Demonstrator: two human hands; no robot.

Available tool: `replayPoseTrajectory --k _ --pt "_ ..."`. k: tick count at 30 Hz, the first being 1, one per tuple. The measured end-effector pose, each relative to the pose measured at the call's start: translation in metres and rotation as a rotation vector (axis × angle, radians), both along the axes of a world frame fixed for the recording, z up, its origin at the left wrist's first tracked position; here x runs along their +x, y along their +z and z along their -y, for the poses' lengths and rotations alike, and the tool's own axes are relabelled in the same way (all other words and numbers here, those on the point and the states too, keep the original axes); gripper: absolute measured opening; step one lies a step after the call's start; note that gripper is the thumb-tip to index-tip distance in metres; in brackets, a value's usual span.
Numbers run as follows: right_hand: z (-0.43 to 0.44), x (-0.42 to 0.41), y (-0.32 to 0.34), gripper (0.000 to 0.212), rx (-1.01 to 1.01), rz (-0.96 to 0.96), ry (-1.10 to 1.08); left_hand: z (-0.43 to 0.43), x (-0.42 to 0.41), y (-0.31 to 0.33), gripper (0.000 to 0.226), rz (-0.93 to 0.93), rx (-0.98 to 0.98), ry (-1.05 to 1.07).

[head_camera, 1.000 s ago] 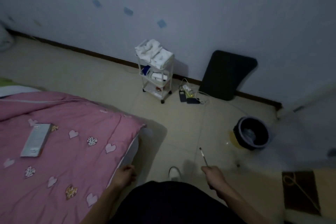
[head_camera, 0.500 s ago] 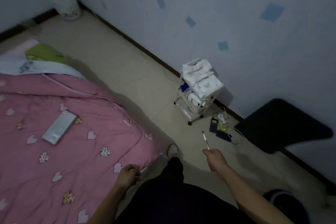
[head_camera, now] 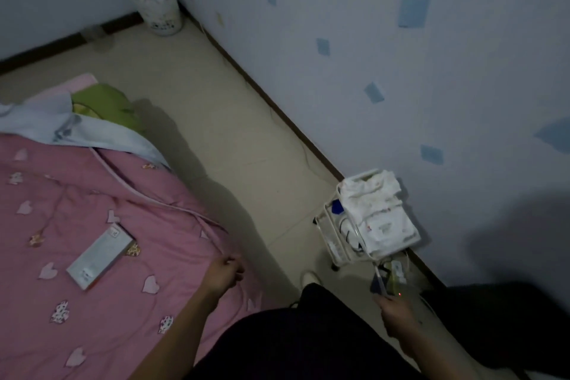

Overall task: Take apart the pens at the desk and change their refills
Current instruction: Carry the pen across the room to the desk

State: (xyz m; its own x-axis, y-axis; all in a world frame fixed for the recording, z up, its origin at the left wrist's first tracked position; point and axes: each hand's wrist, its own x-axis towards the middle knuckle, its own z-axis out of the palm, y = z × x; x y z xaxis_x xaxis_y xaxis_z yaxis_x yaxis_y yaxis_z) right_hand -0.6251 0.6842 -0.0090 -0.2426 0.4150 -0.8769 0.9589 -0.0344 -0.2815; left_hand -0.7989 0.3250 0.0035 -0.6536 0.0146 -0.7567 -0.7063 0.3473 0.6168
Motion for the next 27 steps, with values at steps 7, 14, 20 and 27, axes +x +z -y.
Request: replayPoseTrajectory --k 7,14,20,27 --pt "-0.031 -0.169 -0.012 0.035 0.065 -0.044 0.23 -0.012 -0.114 -0.012 0.026 0.016 -0.027 0.131" --pt "-0.031 -0.403 0.012 0.025 0.003 -0.138 0.374 -0.019 -0.223 -0.009 0.031 0.08 -0.012 0.298" --pt "0.003 -0.593 0.031 0.025 0.038 -0.222 0.569 0.004 -0.3 -0.013 0.022 0.107 -0.017 0.51" --pt "0.077 -0.77 0.022 0.038 0.011 -0.277 0.612 0.034 -0.392 -0.017 0.027 0.147 -0.053 0.563"
